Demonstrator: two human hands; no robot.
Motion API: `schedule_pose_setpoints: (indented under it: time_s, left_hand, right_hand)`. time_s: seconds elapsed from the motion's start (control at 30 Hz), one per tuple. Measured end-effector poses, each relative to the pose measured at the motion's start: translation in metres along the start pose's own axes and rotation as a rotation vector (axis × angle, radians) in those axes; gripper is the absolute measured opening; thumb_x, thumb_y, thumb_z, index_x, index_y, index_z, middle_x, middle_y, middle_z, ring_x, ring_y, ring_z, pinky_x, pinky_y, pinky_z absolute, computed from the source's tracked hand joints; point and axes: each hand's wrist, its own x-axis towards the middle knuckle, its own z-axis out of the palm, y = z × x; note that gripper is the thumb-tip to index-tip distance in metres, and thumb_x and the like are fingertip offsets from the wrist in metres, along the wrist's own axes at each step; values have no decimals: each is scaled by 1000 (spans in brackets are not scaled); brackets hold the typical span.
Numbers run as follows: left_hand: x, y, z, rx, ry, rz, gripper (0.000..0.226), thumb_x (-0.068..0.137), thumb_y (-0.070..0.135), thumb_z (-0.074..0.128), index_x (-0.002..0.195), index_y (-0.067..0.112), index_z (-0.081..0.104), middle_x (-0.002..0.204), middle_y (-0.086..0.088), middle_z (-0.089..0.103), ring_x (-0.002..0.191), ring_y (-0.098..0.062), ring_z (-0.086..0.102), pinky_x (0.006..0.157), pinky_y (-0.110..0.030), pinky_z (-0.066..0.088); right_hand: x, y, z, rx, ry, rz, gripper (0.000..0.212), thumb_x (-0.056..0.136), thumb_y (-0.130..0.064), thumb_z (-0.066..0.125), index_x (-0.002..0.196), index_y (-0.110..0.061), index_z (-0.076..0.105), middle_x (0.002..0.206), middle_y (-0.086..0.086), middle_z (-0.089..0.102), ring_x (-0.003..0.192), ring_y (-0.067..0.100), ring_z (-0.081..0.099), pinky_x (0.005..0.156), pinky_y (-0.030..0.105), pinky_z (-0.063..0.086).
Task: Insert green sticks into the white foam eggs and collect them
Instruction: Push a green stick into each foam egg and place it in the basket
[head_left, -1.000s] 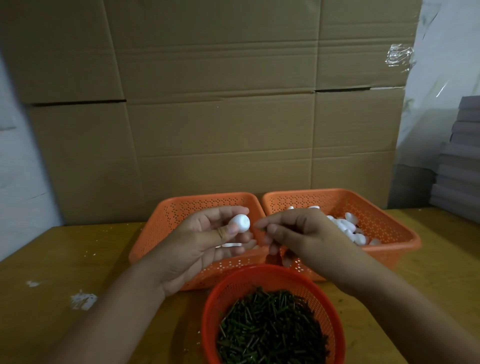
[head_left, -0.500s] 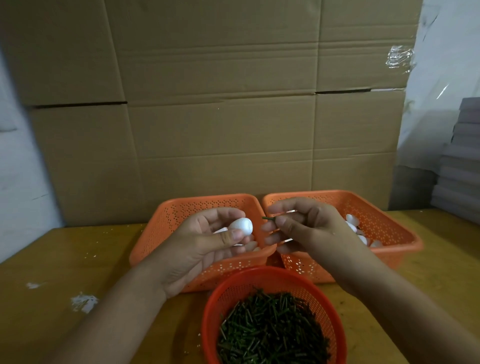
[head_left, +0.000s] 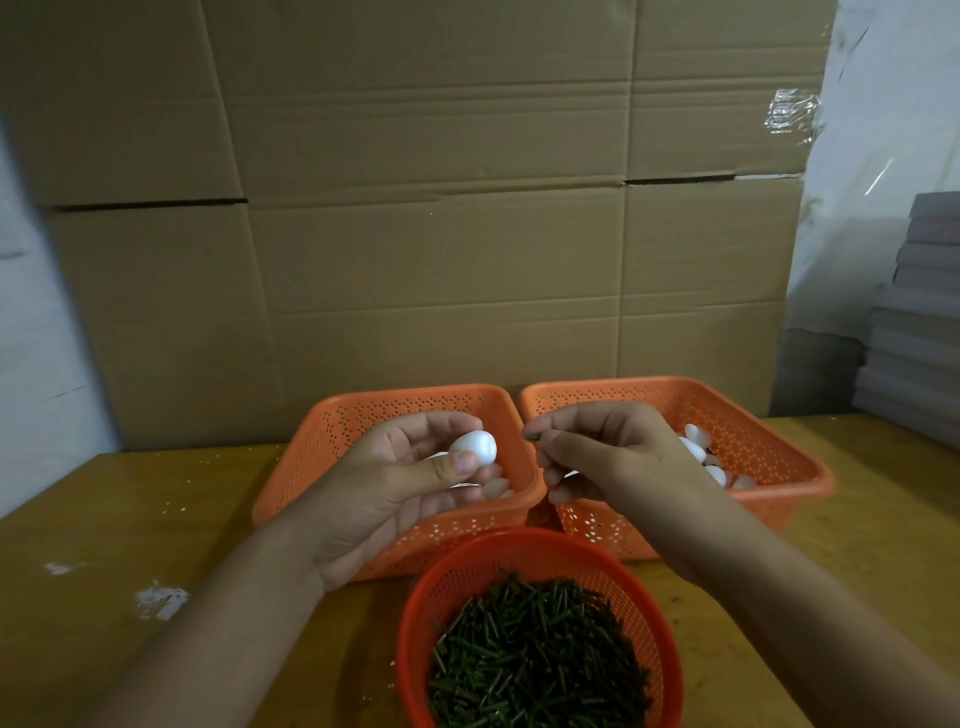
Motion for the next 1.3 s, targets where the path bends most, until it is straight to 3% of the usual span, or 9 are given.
schedule_pose_setpoints:
  time_s: [0.1,0.33,0.53,0.67,0.77,0.9,0.97,1.03,1.3]
  left_hand:
    - [0,0,0,5,1,-3,45,70,15,84,112,8,70,108,-12,74,99,-25,73,80,-29,59]
    - [0,0,2,3,3,-4,41,67,16,85,106,12,74,106,-12,74,95,-23,73,78,-29,59]
    - [-1,0,1,19,-1,-11,37,69,17,84,105,15,76,109,-11,74,97,-23,72,80,-30,59]
    - [-1,1,1,34,-12,-15,34,72,18,84,105,18,77,110,-10,74,99,-24,72,80,-30,58]
    - [-1,1,1,37,-16,-16,34,73,17,83,106,17,76,111,-10,74,99,-23,72,80,-30,58]
    - [-1,1,1,30,-15,-11,34,72,17,84,105,18,76,110,-9,74,97,-22,72,79,-29,58]
    - [-1,1,2,21,-15,-11,34,71,17,83,105,17,76,110,-10,73,97,-23,72,79,-29,58]
    - [-1,1,2,17,-18,-10,35,72,16,83,106,16,75,109,-11,73,96,-25,73,79,-29,58]
    - [-1,1,3,5,-25,11,35,67,13,86,101,16,77,109,-10,74,96,-25,73,80,-29,58]
  right_hand:
    - [-2,-2,2,-16,-14,-20,15,99,-2,55,94,-3,69,69,2,71,63,12,67,57,20,54]
    - [-3,-5,4,20,-62,50,21,107,-11,41,112,-6,61,89,15,75,74,23,73,57,24,57]
    - [-1,-3,6,72,-11,63,15,105,-15,46,98,-8,57,95,8,77,85,23,75,62,24,58]
    - [0,1,2,-12,46,-22,10,94,-16,64,88,-12,71,85,7,74,74,17,63,67,27,50]
    - [0,2,0,91,64,-9,9,88,-14,71,81,-16,75,81,9,65,72,19,57,67,27,49]
    - [2,3,-1,331,32,6,13,85,1,68,80,-10,75,84,15,72,75,20,72,69,23,57]
    - [2,3,-1,413,26,21,8,77,-1,72,84,-5,73,87,19,74,79,24,75,69,22,58]
    - [2,3,1,449,34,53,19,71,-5,72,89,0,70,89,23,74,81,27,75,68,21,59]
    - [0,3,8,361,115,57,11,88,-1,66,97,0,72,80,13,75,71,12,73,60,16,54]
